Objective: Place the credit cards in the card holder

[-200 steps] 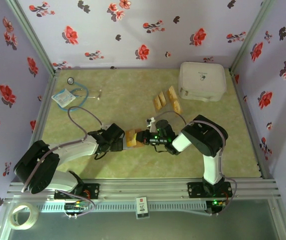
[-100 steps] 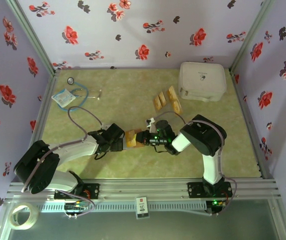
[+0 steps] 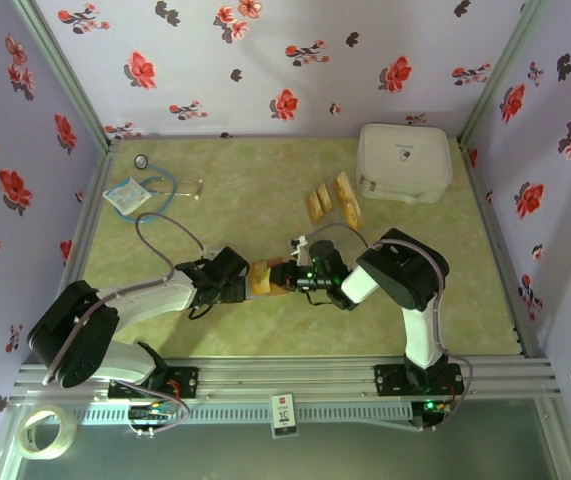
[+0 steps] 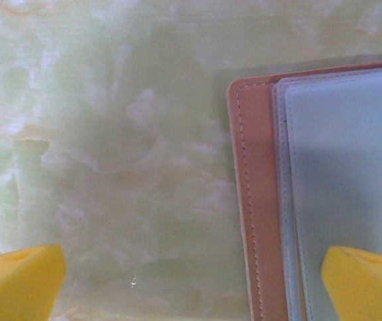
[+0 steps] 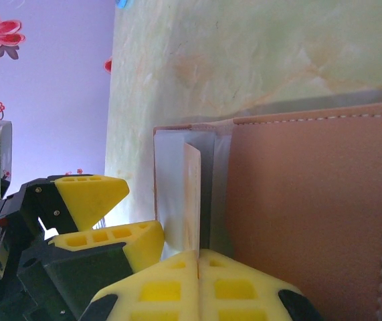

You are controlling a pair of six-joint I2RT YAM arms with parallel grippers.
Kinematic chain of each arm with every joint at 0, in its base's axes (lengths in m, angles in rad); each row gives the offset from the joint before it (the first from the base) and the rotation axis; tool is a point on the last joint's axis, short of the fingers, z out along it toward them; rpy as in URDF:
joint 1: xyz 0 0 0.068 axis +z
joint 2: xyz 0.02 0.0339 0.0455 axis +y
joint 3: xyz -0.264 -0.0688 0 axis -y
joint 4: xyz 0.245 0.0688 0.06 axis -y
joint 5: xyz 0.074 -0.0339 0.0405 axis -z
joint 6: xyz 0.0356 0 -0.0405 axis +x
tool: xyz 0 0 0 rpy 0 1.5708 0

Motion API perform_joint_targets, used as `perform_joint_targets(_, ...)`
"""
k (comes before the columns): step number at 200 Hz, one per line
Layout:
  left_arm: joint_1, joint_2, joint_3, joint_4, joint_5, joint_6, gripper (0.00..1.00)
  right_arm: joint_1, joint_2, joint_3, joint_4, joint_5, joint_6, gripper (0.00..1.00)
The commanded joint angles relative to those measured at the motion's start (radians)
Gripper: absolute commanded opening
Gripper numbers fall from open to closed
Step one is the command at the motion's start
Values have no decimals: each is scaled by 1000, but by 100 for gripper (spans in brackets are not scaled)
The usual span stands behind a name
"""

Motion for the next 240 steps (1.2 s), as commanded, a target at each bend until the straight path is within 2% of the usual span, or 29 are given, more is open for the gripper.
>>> perform_joint_targets(1,-5,26,-25,-30,-28,-12,100,11,22,18,-11,-16,5,0)
perform_joint_targets(34,-4,26,-26,-27,-29,-14,100,11,-5,25,-89,1,-27,23)
perform_joint_targets(62,-5,20,-33,-18,-28,-14,100,11,-39,35,-177,27,-66,35)
perform_joint_targets(162,-6,6,-41,-9,-28,-11,100,12,-105,121,-372,43,-125,44)
perform_joint_targets(240,-3,-16,-60,0,-27,-11,100,11,-139,180,-492,61,-166,46)
